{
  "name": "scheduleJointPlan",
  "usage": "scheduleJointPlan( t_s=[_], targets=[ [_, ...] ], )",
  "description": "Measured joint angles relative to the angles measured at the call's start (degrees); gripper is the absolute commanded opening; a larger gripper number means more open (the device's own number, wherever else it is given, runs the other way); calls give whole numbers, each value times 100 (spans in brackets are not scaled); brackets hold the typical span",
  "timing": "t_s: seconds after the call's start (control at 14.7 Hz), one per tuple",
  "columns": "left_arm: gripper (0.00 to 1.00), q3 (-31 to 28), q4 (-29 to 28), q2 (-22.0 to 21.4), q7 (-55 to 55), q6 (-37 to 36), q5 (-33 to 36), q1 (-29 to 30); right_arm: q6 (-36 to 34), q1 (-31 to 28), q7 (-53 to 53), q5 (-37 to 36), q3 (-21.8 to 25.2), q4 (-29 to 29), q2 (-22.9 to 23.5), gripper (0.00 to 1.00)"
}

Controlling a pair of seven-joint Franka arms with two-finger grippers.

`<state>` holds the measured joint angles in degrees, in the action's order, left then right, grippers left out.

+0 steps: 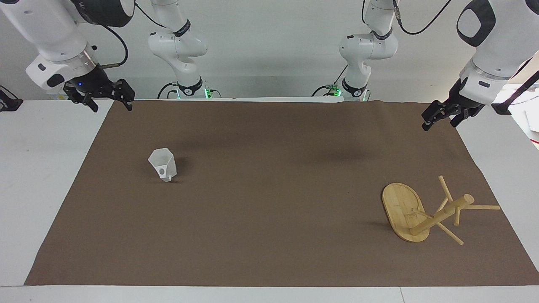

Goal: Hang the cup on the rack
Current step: 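Move the right gripper toward the white faceted mug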

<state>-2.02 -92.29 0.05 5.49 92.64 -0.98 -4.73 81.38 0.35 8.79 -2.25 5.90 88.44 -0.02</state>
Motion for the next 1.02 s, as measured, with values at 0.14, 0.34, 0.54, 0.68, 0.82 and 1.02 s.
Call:
scheduleJointPlan(
  t_s=[0.14,0.34,0.54,0.68,0.82,1.02],
  targets=[
    [100,0,0,0,0,0,0,0,0,0,0,0,0,3,0,99],
    [100,0,0,0,0,0,0,0,0,0,-1,0,0,13,-1,99],
    [100,0,0,0,0,0,0,0,0,-1,3,0,1,29,-9,99],
    [100,0,0,0,0,0,0,0,3,0,346,1,-2,31,-13,99],
    [100,0,0,0,0,0,0,0,125,-64,1225,1,-3,63,-14,99],
    [100,0,0,0,0,0,0,0,570,-618,3215,463,6,283,25,99]
  ],
)
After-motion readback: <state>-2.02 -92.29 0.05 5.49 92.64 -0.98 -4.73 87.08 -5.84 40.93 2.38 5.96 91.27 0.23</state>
